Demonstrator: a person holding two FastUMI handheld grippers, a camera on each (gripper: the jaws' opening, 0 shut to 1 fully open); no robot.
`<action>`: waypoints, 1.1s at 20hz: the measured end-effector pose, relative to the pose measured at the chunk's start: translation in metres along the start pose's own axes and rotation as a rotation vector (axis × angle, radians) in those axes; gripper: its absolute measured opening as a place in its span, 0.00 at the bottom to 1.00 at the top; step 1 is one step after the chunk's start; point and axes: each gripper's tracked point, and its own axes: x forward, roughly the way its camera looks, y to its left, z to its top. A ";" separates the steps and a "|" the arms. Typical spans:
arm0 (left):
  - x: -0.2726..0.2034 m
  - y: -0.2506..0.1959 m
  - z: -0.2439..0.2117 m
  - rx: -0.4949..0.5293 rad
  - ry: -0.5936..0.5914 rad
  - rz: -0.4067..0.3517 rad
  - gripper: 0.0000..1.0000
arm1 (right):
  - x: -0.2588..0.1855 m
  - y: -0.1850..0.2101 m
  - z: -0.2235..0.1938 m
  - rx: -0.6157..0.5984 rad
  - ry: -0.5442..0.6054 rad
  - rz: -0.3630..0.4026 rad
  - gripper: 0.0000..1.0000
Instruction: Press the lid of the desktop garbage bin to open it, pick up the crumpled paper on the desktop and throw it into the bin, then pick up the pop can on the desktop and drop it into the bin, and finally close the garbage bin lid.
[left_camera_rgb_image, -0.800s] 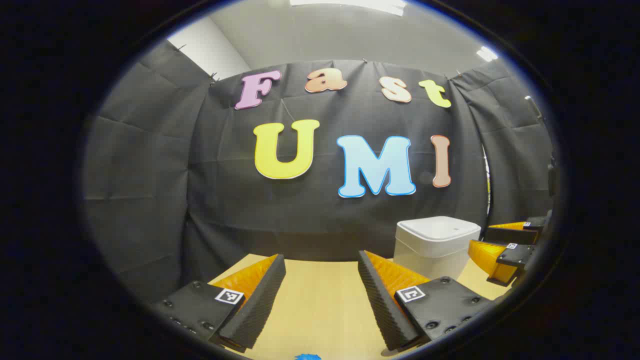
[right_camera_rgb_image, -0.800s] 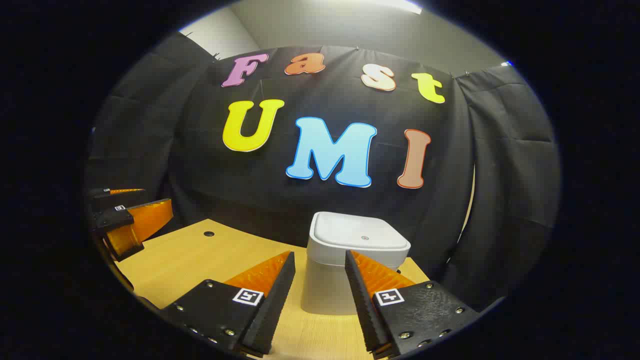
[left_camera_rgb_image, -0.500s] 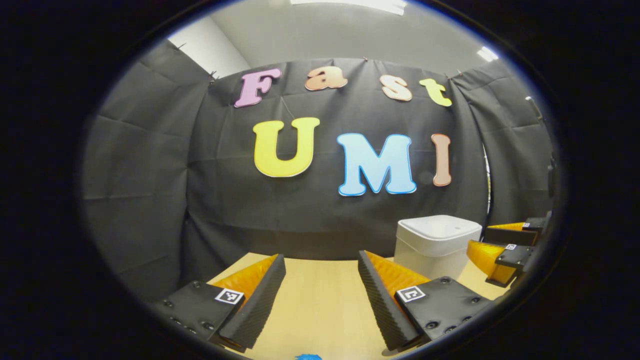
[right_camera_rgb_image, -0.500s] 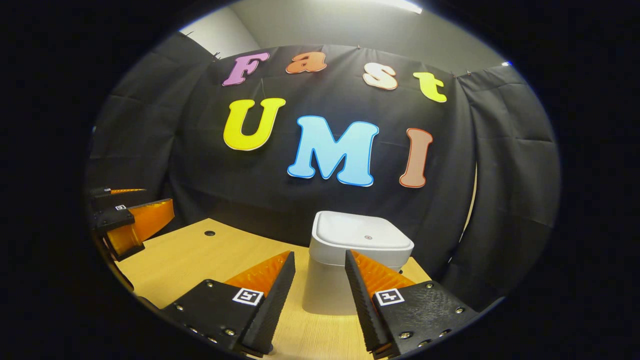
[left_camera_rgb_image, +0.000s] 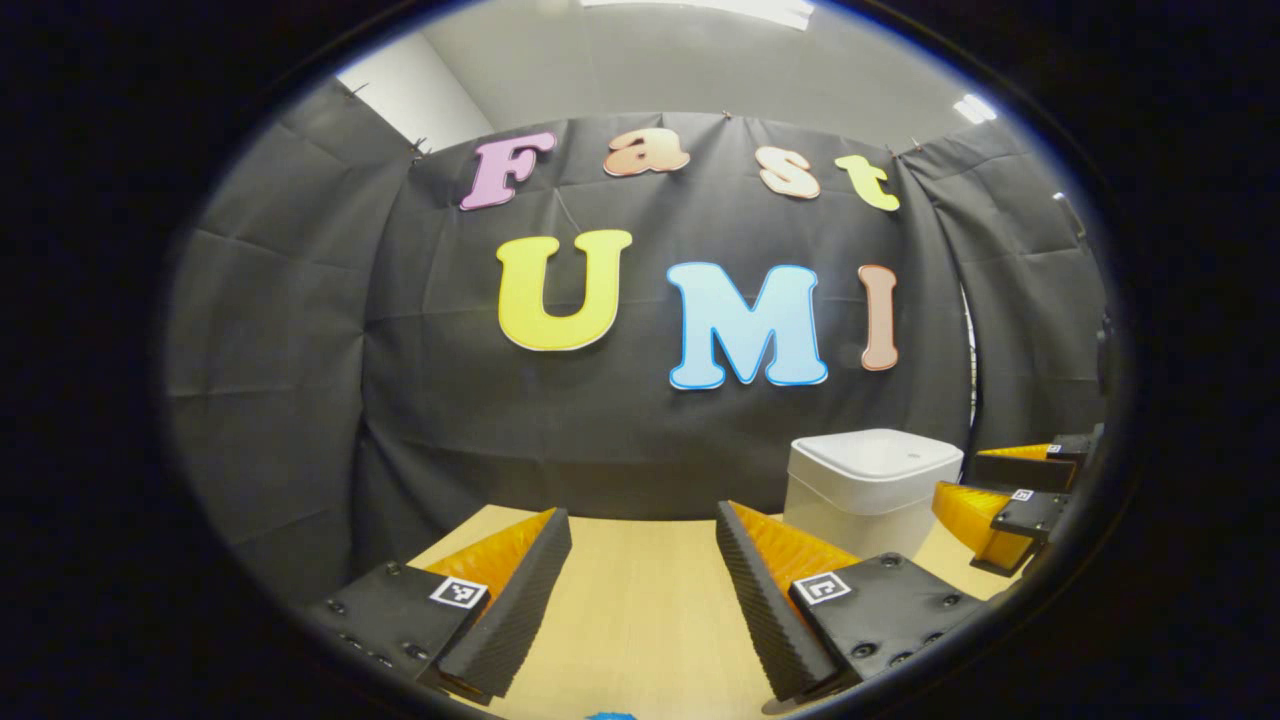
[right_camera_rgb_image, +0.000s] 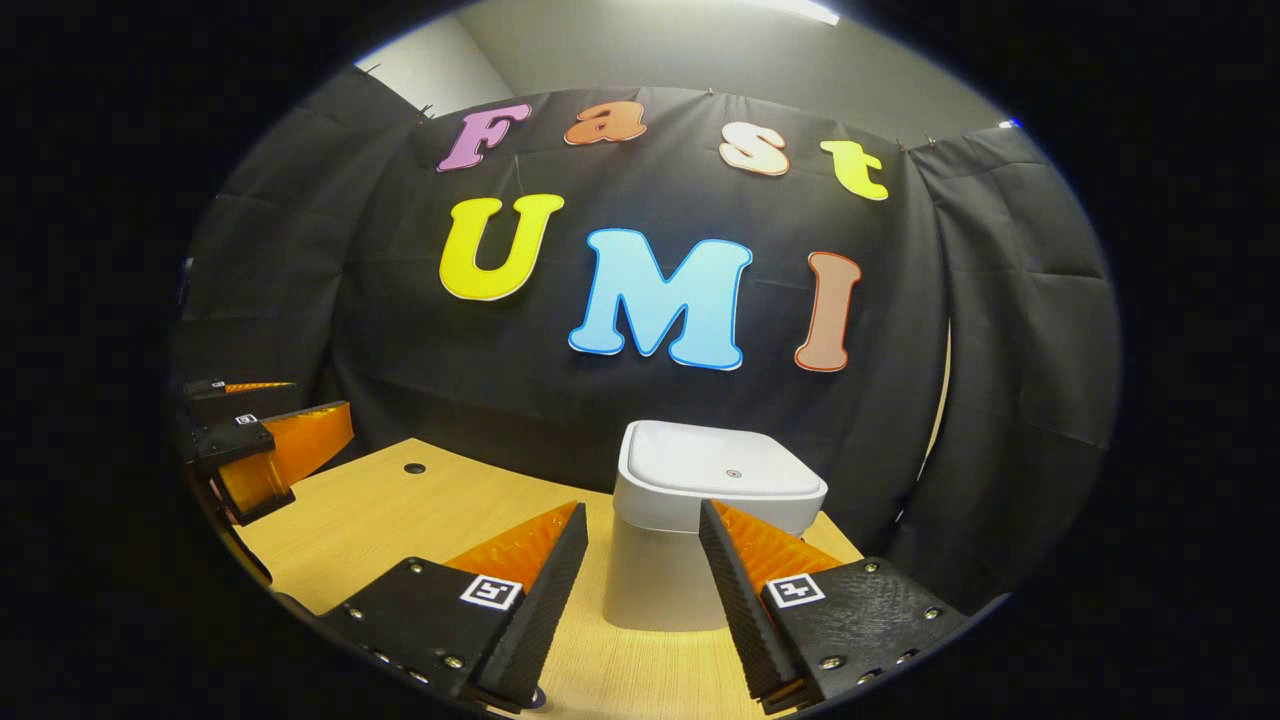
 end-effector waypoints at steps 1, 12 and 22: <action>0.001 0.002 -0.001 -0.001 0.003 0.001 0.95 | 0.001 0.001 -0.001 -0.001 0.000 0.003 0.74; 0.005 0.008 -0.005 -0.006 0.009 0.015 0.95 | 0.007 0.010 0.000 0.000 0.002 0.040 0.40; 0.001 0.014 -0.006 -0.020 0.011 0.031 0.95 | 0.007 0.006 0.000 0.032 -0.001 0.030 0.00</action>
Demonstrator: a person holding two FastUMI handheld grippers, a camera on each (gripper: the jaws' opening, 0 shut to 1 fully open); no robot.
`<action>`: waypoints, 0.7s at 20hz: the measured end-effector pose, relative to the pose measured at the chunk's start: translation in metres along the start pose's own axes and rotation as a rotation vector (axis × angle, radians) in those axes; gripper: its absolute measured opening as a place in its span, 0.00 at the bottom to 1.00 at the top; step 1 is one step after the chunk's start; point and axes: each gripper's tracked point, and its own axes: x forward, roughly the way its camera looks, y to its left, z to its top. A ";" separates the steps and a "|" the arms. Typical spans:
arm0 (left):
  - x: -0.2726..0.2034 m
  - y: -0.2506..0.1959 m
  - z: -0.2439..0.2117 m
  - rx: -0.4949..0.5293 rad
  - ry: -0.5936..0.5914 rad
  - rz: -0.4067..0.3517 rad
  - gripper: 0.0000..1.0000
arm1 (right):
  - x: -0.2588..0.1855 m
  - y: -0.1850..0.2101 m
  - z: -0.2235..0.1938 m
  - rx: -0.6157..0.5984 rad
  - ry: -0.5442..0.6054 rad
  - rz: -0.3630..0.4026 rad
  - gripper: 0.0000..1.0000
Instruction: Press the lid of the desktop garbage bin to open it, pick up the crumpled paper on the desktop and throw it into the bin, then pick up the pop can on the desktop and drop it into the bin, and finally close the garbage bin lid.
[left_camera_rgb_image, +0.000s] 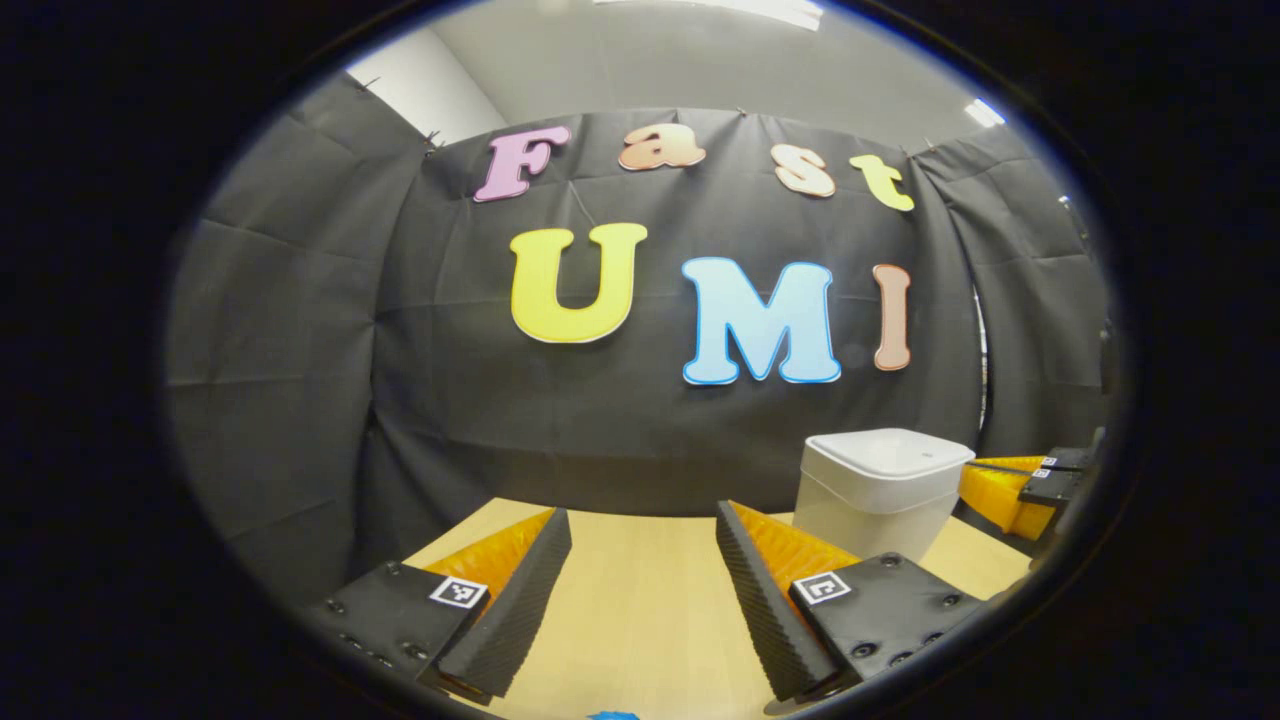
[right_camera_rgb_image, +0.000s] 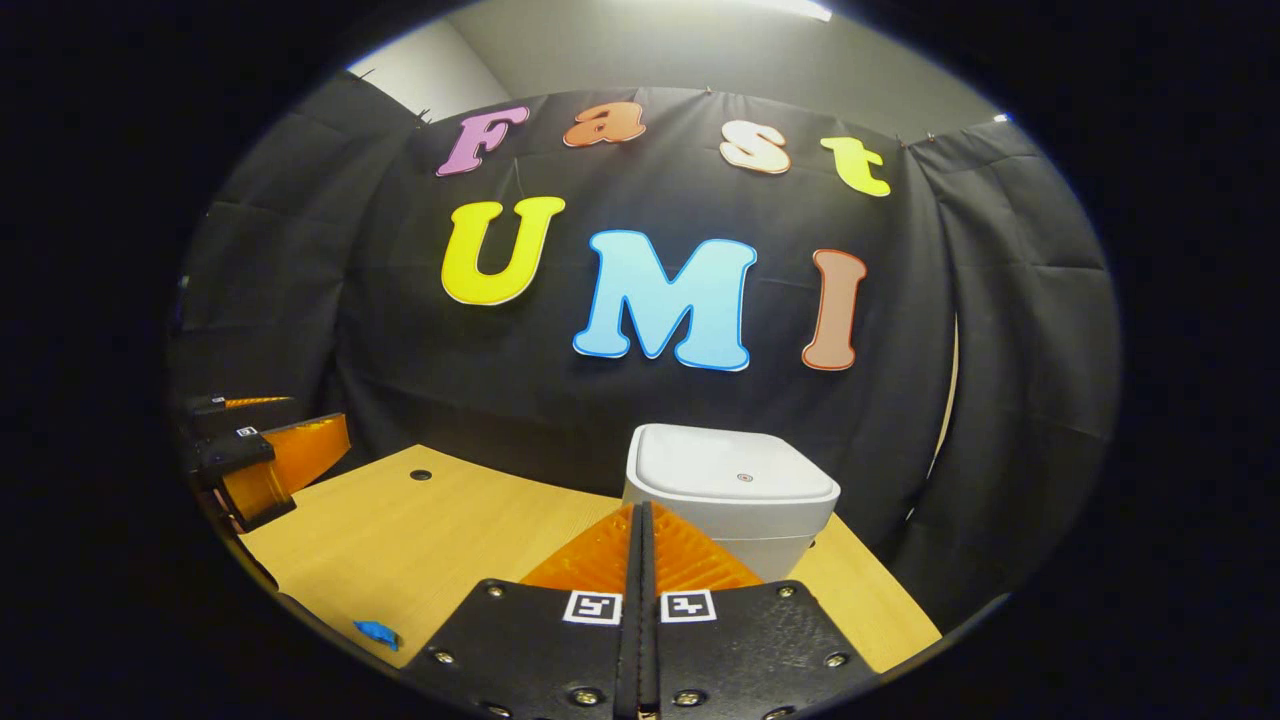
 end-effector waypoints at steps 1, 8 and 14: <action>0.000 0.000 0.000 -0.001 0.001 0.001 0.95 | 0.001 -0.001 -0.002 0.001 0.008 0.000 0.00; -0.002 0.005 -0.001 -0.002 0.006 0.006 0.95 | 0.014 -0.012 0.004 0.022 0.004 0.023 0.00; -0.007 0.010 -0.001 0.016 0.013 0.004 0.95 | 0.055 -0.043 0.010 0.052 0.006 -0.034 0.00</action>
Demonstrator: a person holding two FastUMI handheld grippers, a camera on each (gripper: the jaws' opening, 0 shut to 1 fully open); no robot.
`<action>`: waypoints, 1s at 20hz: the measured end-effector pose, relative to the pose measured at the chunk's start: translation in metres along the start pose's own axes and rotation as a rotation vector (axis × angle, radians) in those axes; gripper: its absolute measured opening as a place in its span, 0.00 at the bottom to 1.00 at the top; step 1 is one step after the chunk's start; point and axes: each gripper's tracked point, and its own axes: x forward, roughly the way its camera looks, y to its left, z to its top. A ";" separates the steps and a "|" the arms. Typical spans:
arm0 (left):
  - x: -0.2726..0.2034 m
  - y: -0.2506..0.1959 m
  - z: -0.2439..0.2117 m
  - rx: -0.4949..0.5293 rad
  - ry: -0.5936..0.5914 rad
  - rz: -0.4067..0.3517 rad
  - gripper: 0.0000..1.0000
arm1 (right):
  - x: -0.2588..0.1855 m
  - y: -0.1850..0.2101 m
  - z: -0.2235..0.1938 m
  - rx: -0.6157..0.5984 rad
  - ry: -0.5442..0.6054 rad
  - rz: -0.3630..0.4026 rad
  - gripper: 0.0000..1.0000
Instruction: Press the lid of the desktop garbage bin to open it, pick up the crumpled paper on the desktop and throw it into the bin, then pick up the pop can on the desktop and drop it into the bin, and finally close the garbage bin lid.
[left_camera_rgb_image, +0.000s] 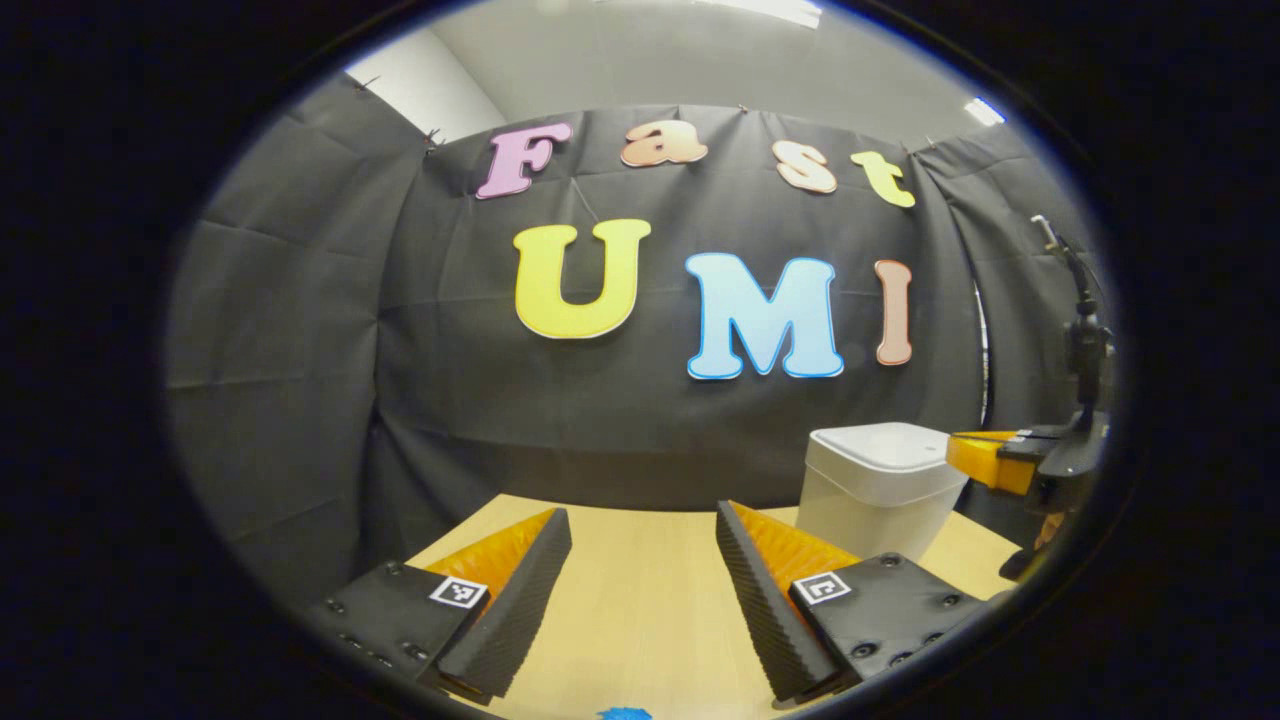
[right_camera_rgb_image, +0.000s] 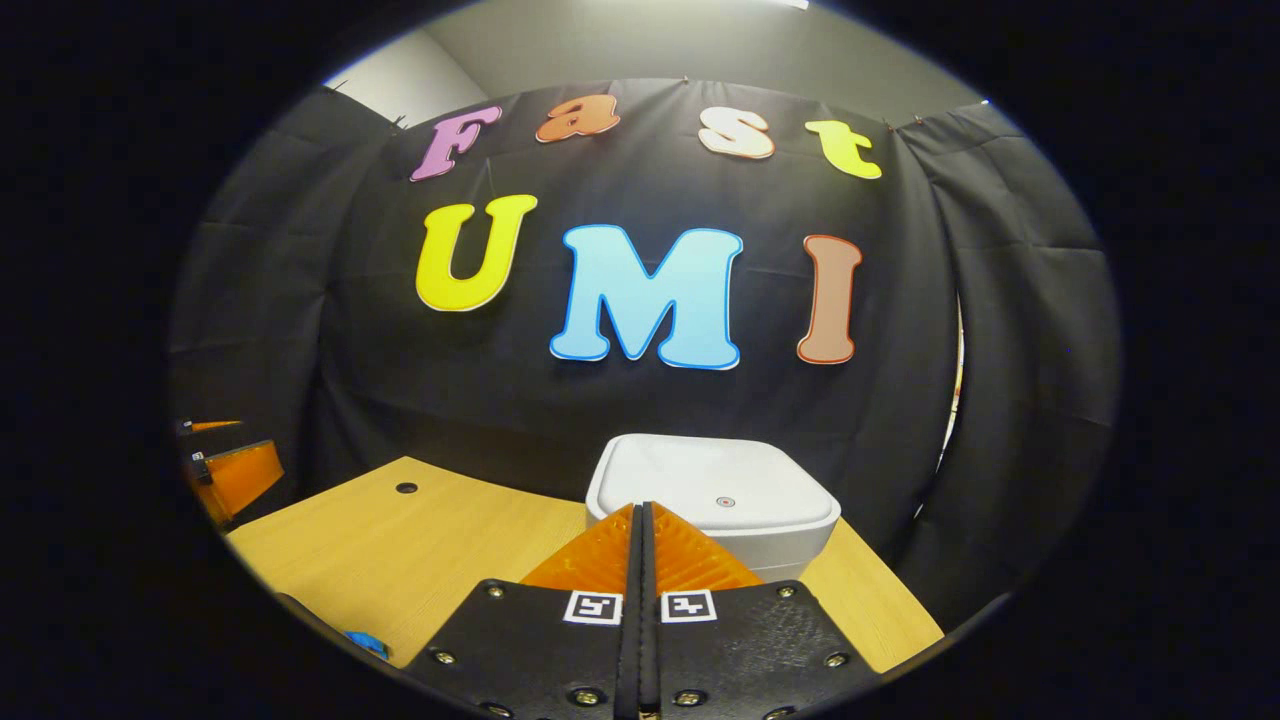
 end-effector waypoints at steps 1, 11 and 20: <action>-0.002 0.002 0.001 0.007 -0.003 0.004 0.95 | 0.008 -0.005 -0.002 0.019 0.009 -0.007 0.00; -0.003 0.016 -0.002 0.013 0.017 0.063 0.95 | 0.048 -0.024 -0.016 0.112 0.050 -0.018 0.00; 0.008 -0.009 -0.015 -0.023 0.058 0.029 0.96 | 0.059 -0.024 -0.020 0.098 0.057 0.000 0.01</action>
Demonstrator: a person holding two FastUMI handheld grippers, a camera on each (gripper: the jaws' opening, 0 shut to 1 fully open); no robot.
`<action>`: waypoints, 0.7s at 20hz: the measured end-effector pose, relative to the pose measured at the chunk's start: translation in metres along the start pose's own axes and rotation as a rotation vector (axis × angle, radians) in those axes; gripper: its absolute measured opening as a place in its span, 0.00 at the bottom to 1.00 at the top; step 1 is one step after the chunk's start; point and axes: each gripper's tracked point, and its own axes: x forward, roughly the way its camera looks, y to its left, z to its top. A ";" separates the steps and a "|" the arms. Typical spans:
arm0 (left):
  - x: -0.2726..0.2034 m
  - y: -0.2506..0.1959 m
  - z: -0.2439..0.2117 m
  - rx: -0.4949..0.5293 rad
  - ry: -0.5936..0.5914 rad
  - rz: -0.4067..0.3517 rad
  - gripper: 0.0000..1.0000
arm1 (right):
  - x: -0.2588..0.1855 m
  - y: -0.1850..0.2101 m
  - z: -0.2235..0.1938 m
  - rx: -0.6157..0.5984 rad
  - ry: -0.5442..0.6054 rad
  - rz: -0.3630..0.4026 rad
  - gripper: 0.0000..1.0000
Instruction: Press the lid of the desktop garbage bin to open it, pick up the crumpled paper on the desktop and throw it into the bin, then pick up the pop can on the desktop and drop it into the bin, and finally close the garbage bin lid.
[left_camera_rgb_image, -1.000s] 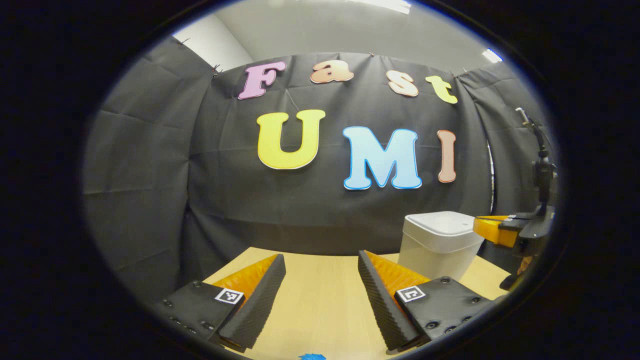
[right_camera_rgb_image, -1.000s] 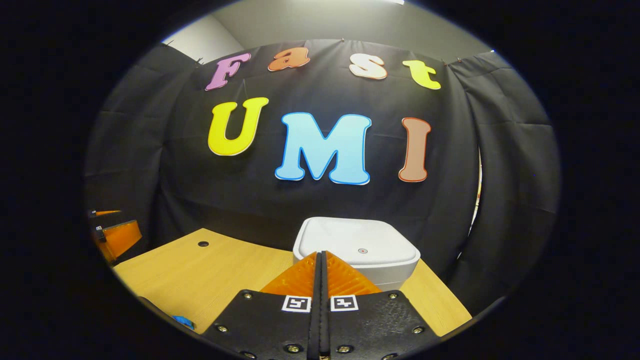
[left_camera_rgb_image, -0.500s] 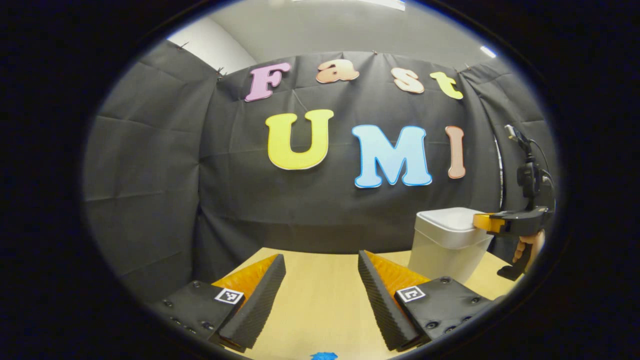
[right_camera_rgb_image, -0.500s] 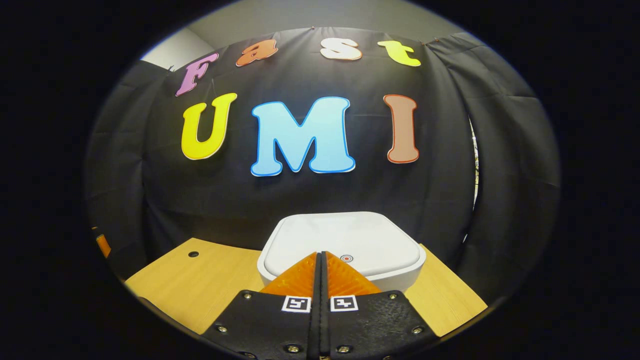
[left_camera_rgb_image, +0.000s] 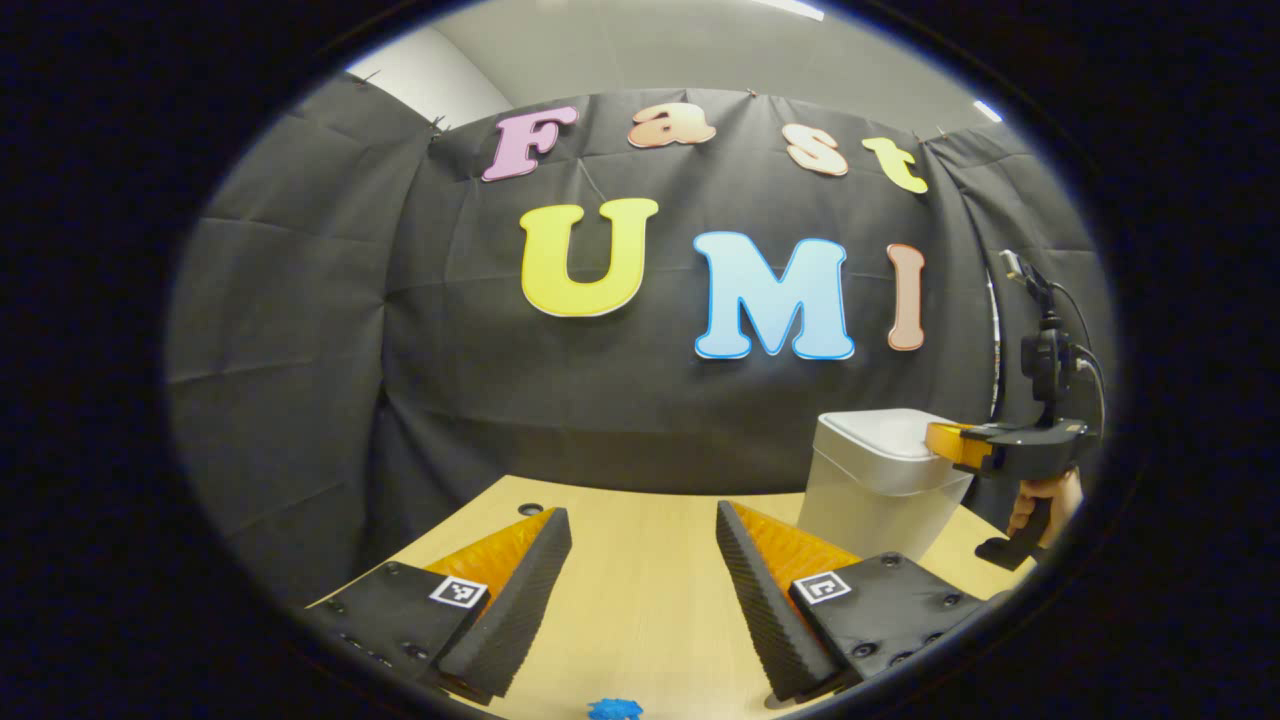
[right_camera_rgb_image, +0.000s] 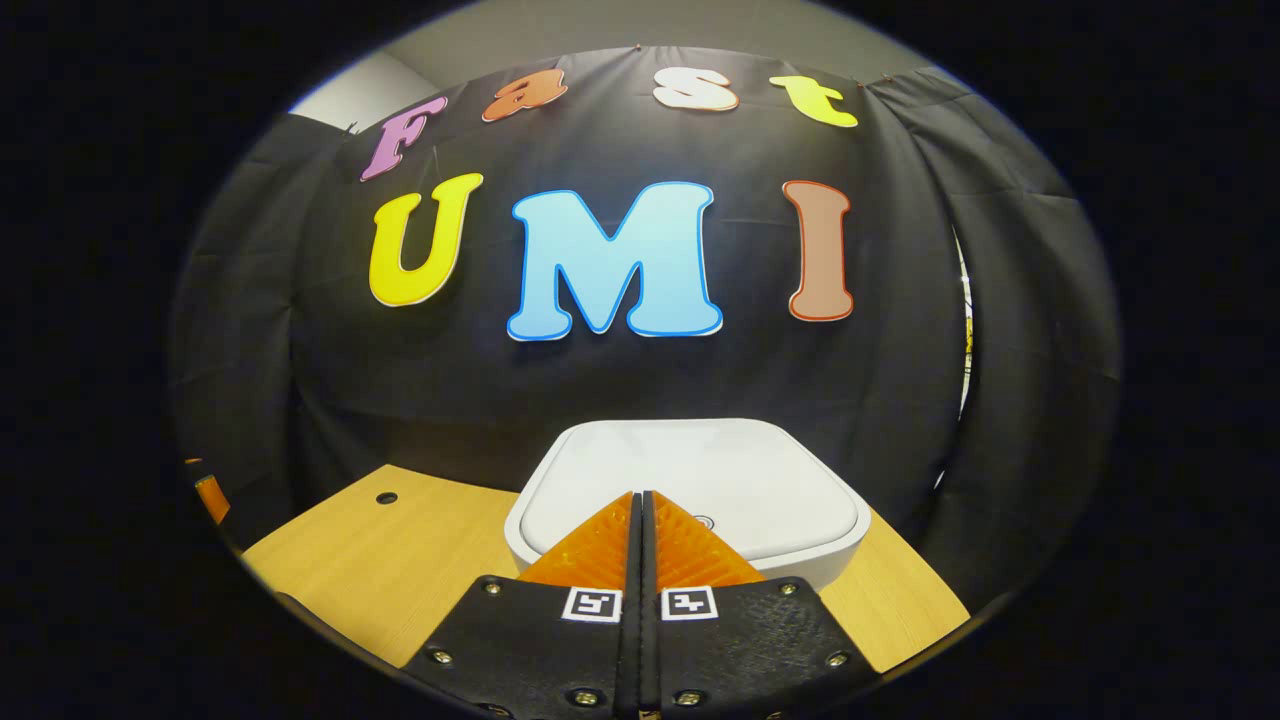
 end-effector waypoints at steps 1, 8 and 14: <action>-0.002 -0.001 0.001 -0.007 -0.006 -0.004 0.96 | 0.000 0.000 -0.001 0.005 -0.002 0.002 0.01; -0.016 0.009 -0.004 -0.079 -0.011 0.025 0.95 | -0.006 0.003 0.014 -0.014 0.015 -0.009 0.00; -0.030 0.024 -0.005 -0.074 -0.012 0.067 0.95 | -0.024 0.008 0.030 -0.024 -0.045 -0.004 0.00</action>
